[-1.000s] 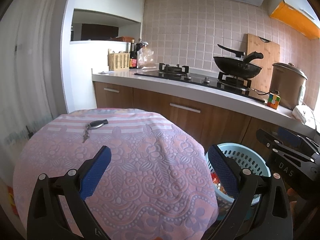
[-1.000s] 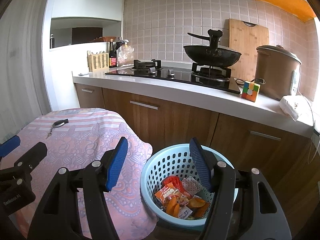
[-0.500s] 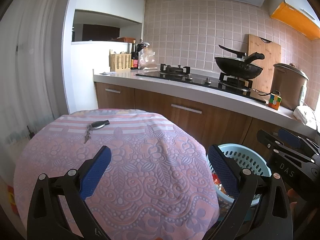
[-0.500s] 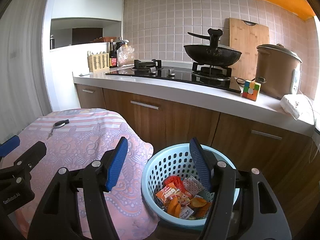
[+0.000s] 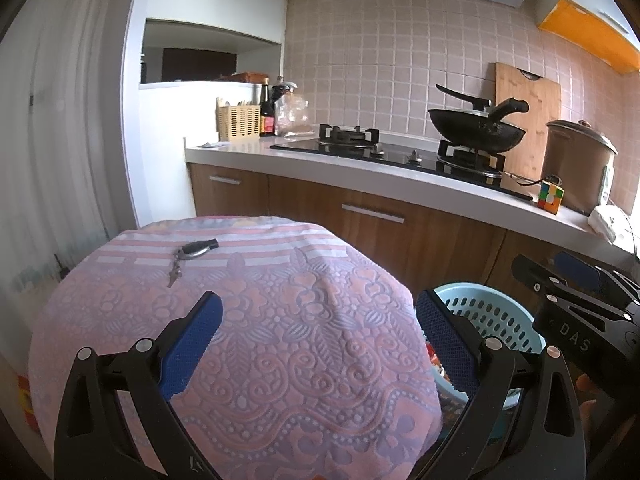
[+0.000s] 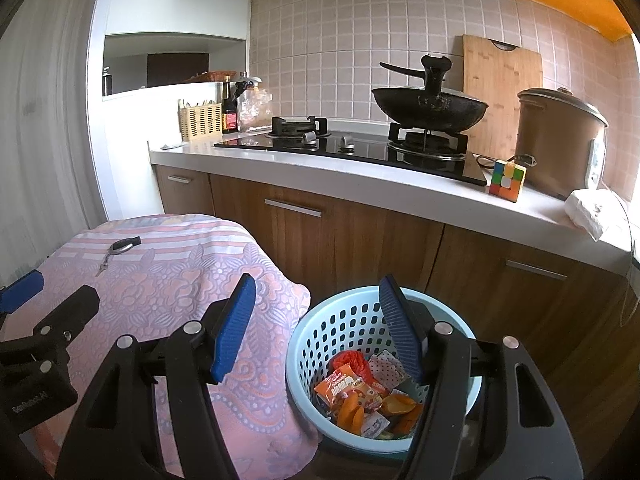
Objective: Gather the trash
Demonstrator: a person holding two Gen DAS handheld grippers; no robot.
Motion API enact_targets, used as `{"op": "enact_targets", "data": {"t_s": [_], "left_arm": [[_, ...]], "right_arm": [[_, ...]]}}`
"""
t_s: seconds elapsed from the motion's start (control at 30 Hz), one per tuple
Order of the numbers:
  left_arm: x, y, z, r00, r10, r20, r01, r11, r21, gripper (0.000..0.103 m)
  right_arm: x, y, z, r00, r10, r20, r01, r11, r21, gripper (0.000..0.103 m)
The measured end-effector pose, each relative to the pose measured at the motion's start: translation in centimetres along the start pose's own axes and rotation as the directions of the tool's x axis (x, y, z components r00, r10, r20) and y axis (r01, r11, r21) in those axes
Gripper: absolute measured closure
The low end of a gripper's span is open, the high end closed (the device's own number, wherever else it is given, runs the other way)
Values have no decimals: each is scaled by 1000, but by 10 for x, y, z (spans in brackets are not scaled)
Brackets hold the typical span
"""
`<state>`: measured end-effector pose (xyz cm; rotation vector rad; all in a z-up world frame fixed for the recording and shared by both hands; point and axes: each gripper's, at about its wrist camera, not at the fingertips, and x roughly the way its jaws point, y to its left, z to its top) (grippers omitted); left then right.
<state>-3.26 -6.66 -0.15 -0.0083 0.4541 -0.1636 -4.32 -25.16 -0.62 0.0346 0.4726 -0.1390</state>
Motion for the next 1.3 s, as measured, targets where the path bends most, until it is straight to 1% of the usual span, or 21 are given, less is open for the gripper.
{"op": "enact_targets", "data": {"t_s": [0.47, 0.73, 0.8, 1.0, 1.1, 1.2, 1.3], "left_arm": [[6, 0, -2, 1000, 11, -8, -11, 1000, 3, 9], [6, 0, -2, 1000, 10, -9, -10, 1000, 4, 9], [7, 0, -2, 1000, -2, -10, 2, 1000, 7, 9], [7, -5, 2, 999, 32, 12, -32, 998, 45, 9], [9, -4, 4, 999, 35, 7, -35, 998, 48, 8], [11, 0, 6, 1000, 30, -3, -29, 999, 31, 7], [13, 0, 7, 999, 42, -5, -42, 999, 32, 7]], "right_arm": [[8, -1, 0, 1000, -1, -10, 1, 1000, 3, 43], [9, 0, 0, 1000, -1, -13, 1, 1000, 9, 43], [9, 0, -1, 1000, -4, -12, 4, 1000, 9, 43], [10, -2, 0, 1000, -7, -13, 7, 1000, 12, 43], [10, -2, 1, 1000, -11, -12, 11, 1000, 13, 43], [11, -3, 2, 1000, -12, -12, 13, 1000, 17, 43], [13, -2, 4, 1000, -15, -12, 15, 1000, 19, 43]]}}
